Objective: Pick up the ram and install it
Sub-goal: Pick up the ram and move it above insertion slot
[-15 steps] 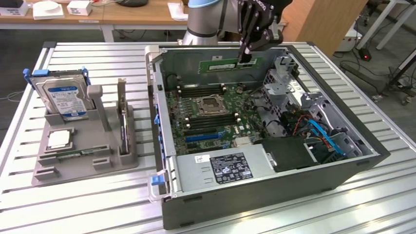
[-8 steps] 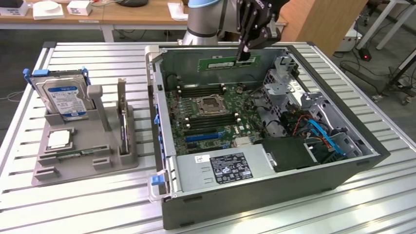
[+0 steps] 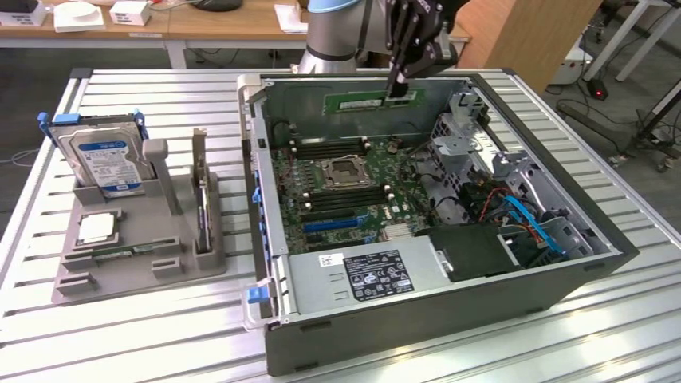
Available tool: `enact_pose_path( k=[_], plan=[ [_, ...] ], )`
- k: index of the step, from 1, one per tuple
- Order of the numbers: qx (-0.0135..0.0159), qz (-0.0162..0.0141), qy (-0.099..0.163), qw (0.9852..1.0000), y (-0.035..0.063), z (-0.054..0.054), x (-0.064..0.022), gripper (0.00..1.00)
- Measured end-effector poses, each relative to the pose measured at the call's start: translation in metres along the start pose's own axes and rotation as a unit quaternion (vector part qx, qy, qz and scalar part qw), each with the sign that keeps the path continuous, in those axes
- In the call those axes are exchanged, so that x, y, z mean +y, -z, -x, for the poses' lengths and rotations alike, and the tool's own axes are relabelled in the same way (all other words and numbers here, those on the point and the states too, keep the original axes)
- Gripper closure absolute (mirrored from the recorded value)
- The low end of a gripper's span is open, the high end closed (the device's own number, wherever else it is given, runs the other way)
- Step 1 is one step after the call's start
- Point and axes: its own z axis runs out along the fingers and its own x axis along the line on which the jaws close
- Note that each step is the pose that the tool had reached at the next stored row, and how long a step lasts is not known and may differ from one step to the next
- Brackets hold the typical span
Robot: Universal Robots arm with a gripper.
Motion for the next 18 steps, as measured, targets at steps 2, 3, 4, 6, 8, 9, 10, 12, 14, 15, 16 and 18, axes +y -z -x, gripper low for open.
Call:
enact_pose_path(
  k=[2, 3, 4, 6, 8, 9, 10, 12, 14, 15, 16, 18],
  plan=[
    [0.0, 0.0, 0.0, 1.0, -0.0003, 0.002, -0.0002, 0.89],
    [0.0, -0.0001, -0.001, 1.0, -0.0008, 0.008, -0.0005, 0.89],
    [-0.0001, -0.0001, -0.001, 1.0, -0.0012, 0.011, -0.0007, 0.89],
    [-0.0002, -0.0002, -0.002, 1.0, -0.0023, 0.015, -0.0009, 0.89],
    [-0.0001, -0.0001, -0.002, 1.0, -0.0042, 0.016, -0.0011, 0.89],
    [-0.0001, -0.0002, -0.002, 1.0, -0.0053, 0.016, -0.0012, 0.89],
    [-0.0001, -0.0002, -0.002, 1.0, -0.0064, 0.016, -0.0013, 0.89],
    [-0.0001, -0.0002, -0.002, 1.0, -0.0087, 0.016, -0.0014, 0.89],
    [-0.0002, -0.0002, -0.003, 1.0, -0.0109, 0.017, -0.0015, 0.89],
    [-0.0001, -0.0002, -0.003, 1.0, -0.012, 0.017, -0.0016, 0.89],
    [-0.0002, -0.0003, -0.005, 1.0, -0.0132, 0.017, -0.0016, 0.89],
    [-0.0004, -0.0006, -0.009, 1.0, -0.0156, 0.017, -0.0018, 0.89]
  ],
)
